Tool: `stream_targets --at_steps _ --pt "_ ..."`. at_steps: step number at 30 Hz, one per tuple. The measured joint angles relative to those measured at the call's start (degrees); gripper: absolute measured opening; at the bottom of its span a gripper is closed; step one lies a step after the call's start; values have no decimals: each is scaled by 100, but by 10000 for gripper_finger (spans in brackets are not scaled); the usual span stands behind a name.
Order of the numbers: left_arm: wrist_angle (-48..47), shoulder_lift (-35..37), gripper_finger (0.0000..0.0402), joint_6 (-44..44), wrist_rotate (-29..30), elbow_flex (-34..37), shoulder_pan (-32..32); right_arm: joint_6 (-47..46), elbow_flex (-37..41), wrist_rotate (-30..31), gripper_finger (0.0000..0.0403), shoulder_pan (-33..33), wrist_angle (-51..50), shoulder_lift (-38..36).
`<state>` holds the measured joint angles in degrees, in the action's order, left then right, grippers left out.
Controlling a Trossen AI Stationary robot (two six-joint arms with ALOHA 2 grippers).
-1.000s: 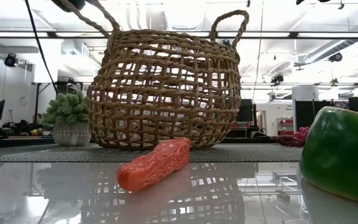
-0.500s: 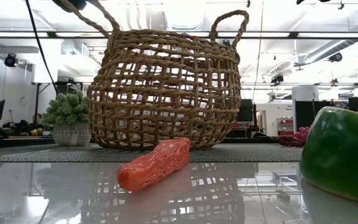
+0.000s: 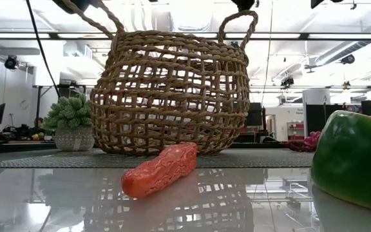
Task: Build produce basket
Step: Put the green apple into the brown basket, then put the purple garlic into the brown basket
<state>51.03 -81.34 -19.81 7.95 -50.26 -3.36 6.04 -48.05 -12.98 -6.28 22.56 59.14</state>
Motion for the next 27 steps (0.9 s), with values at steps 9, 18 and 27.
stream_targets --at_steps 9,18,27 --pt "-1399 115 252 7 596 9 -155 -169 -11 706 368 -2 -1083 -581" --pt "-2421 495 253 155 916 -101 -181 -170 -13 975 368 2 -1513 -539" --pt "-2682 662 253 245 923 -99 -201 -155 -13 973 368 2 -1671 -557"
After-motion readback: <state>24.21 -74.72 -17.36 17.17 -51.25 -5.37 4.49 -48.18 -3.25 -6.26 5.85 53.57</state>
